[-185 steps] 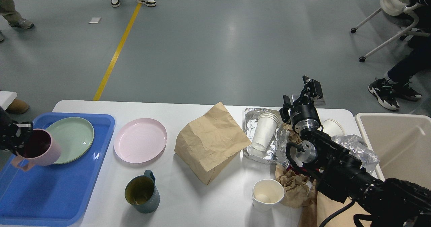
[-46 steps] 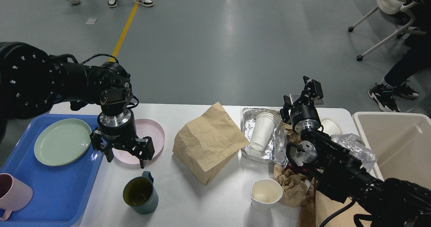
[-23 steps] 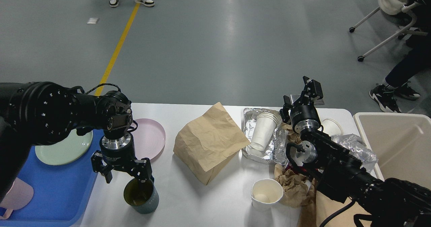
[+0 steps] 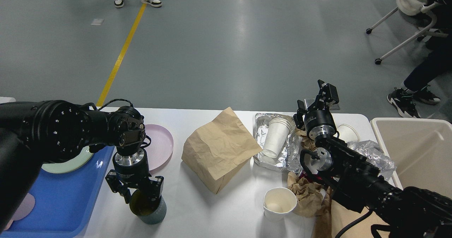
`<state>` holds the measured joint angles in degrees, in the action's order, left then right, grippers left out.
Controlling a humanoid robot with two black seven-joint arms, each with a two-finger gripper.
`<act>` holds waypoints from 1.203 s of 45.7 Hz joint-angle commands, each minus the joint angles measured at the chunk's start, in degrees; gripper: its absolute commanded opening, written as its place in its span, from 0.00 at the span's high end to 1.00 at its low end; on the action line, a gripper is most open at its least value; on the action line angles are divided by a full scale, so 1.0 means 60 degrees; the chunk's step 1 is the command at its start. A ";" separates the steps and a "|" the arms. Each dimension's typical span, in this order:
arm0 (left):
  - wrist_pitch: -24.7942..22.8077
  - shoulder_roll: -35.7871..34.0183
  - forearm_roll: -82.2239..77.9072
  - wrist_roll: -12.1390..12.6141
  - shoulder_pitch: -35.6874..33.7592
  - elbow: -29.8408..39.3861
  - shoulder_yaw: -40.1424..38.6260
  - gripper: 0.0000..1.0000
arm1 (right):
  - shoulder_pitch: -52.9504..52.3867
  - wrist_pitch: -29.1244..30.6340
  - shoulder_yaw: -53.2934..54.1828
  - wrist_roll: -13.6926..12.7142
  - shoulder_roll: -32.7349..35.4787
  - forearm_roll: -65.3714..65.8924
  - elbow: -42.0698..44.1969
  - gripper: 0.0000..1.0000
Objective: Tidy desktop
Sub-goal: 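Grasp the dark green mug and place it on the blue tray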
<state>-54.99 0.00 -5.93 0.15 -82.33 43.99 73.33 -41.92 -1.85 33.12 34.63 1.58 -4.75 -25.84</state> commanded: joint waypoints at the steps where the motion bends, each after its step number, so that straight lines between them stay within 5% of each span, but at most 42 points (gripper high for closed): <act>1: -0.0001 -0.0015 0.0007 -0.0024 0.0012 0.0023 0.0039 0.76 | 0.0000 0.0000 0.0002 0.0000 0.0000 0.0000 0.0000 0.00; 10: -0.0001 -0.0015 0.0007 -0.0025 -0.0003 0.0037 0.0039 1.00 | 0.0000 0.0000 -0.0012 0.0000 0.0000 0.0000 0.0000 0.00; 26: -0.0001 -0.0395 0.0036 -0.0127 -0.0852 0.0213 -0.0019 1.00 | 0.0000 0.0000 0.0002 0.0000 0.0000 0.0000 0.0000 0.00; 44: -0.0001 -0.1815 0.0227 -0.0127 -0.2990 0.1692 0.0010 1.00 | 0.0000 0.0000 0.0002 0.0000 0.0000 0.0000 0.0000 0.00; 55: -0.0001 -0.3060 0.0212 -0.0112 -0.2480 0.1473 0.0288 1.00 | 0.0000 0.0000 0.0002 0.0000 0.0000 0.0000 0.0000 0.00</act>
<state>-55.02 -14.60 -4.57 -0.57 -99.89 53.60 74.07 -41.93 -1.85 33.12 34.63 1.58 -4.75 -25.84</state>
